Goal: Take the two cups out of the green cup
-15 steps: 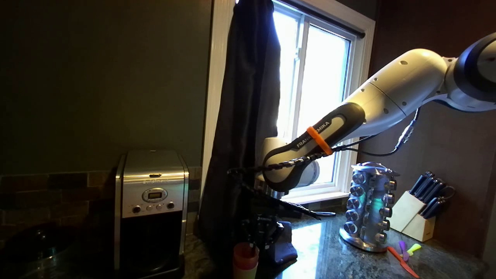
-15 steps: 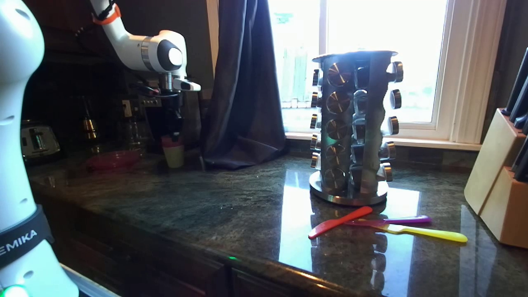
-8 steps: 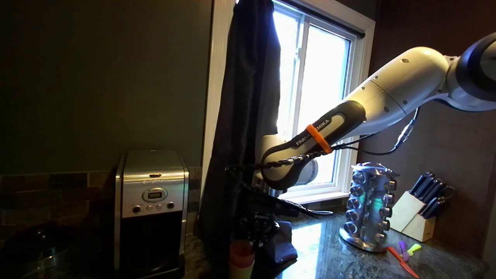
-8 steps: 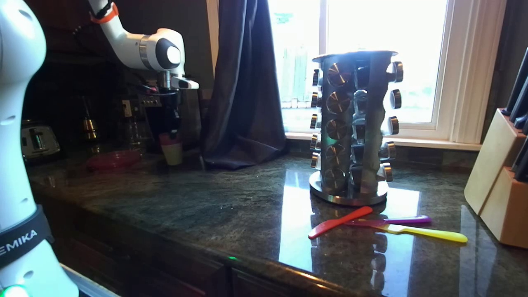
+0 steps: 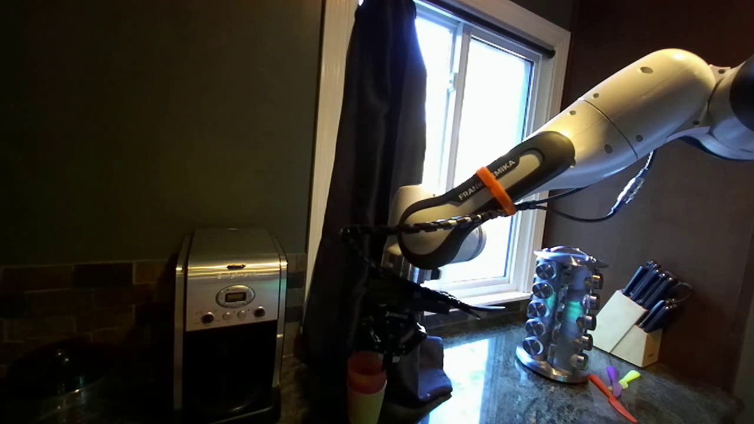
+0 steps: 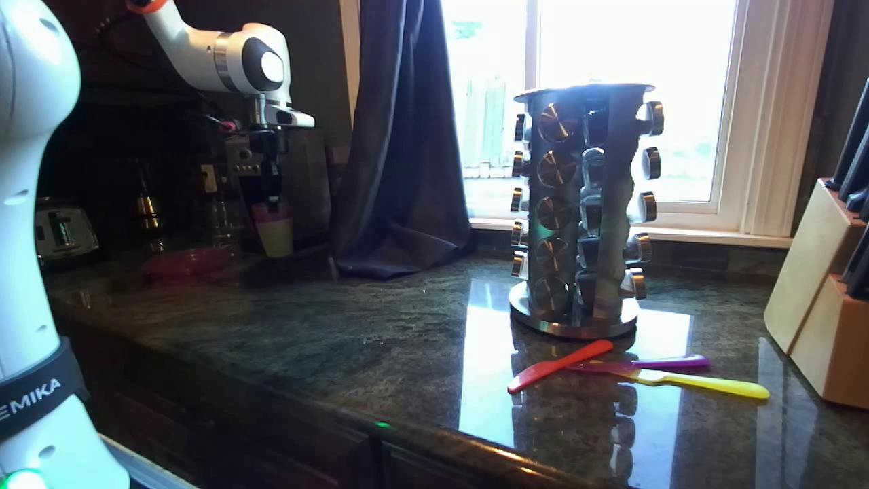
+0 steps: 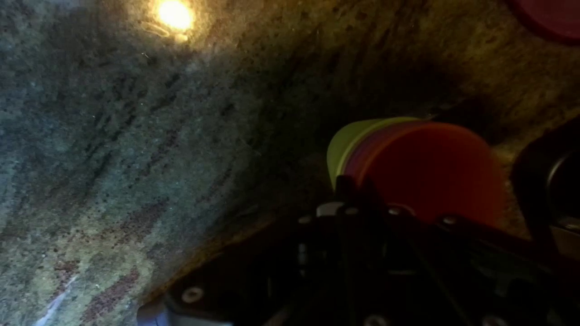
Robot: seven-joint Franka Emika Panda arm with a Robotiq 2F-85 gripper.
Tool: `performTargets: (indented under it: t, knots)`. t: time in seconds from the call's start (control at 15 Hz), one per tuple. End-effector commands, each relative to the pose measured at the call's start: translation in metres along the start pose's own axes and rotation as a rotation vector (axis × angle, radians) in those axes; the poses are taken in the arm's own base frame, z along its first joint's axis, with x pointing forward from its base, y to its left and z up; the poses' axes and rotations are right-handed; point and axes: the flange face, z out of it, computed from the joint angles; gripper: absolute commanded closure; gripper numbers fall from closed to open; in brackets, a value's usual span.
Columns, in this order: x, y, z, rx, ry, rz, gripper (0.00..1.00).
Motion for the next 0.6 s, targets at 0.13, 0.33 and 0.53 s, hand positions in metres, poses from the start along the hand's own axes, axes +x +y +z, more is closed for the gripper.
performTargets:
  t: [0.13,0.33,0.53]
  knots:
    - [-0.013,0.009,-0.039,-0.02,0.012,0.074,0.99]
    - [-0.021,0.015,-0.059,-0.03,-0.002,0.078,0.99]
    - [-0.026,0.019,-0.075,-0.032,-0.007,0.07,0.99]
